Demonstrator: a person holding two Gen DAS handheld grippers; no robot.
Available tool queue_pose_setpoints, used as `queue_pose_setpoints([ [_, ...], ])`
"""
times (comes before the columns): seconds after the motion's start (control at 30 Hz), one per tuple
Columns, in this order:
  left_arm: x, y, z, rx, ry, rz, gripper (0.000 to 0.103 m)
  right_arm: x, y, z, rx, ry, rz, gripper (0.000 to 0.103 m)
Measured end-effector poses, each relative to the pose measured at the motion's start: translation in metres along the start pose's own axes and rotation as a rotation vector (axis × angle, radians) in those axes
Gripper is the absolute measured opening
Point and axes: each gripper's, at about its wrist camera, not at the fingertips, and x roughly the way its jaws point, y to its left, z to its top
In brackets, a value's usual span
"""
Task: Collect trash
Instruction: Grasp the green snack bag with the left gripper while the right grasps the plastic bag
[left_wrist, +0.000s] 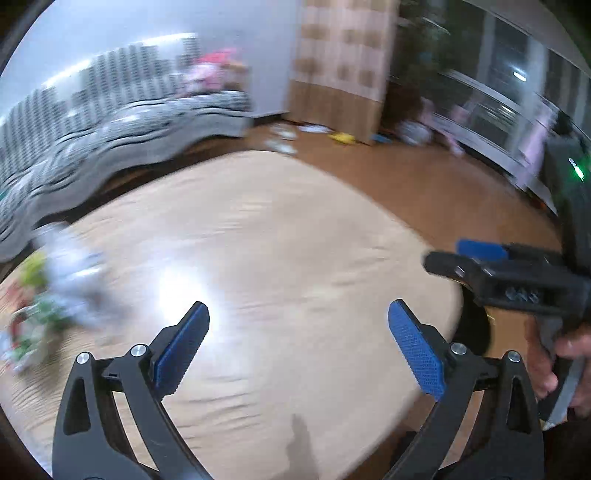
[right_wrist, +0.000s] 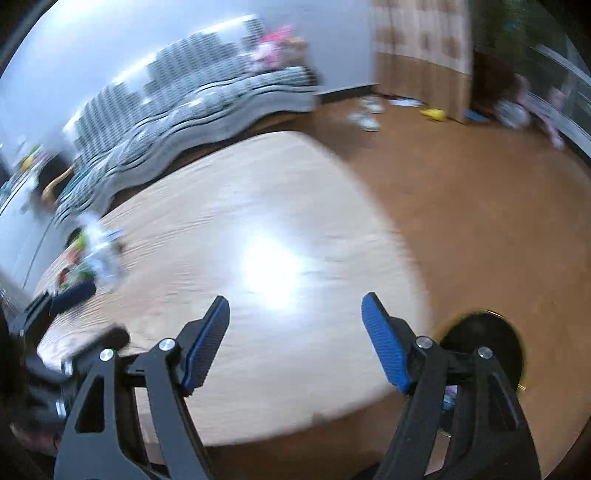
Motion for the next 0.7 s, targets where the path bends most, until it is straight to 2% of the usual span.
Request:
queue_pose_setpoints([
  [0.13,-0.025,0.088,-0.014,-0.049,-0.015,0.178,0.096,0.028,0.085,0.008,-0.106,0.029,0.095,0.072],
  [0.23,-0.034,0.157,-0.036,-0.065,0.008,0.316,0.096,0.051,0.143,0.011,-0.177,0.059,0.155,0.072],
  [0.3,-0.034,0.194,-0.046,-0.090,0.021,0.349,0.096,0.065,0.172,0.014,-0.217,0.073,0.176,0.072],
  [0.37,-0.032,0.222,-0.056,-0.114,0.038,0.371,0.096,0.081,0.203,0.016,-0.251,0.080,0.184,0.072],
  [0.5,-0.033,0.256,-0.062,-0.158,0.053,0.352,0.096,0.116,0.237,0.027,-0.251,0.104,0.210,0.072],
  [0.57,-0.034,0.256,-0.063,-0.147,0.044,0.331,0.096,0.139,0.250,0.038,-0.243,0.104,0.222,0.072],
  [0.7,-0.023,0.249,-0.060,-0.075,0.046,0.335,0.096,0.178,0.263,0.053,-0.208,0.113,0.270,0.071],
])
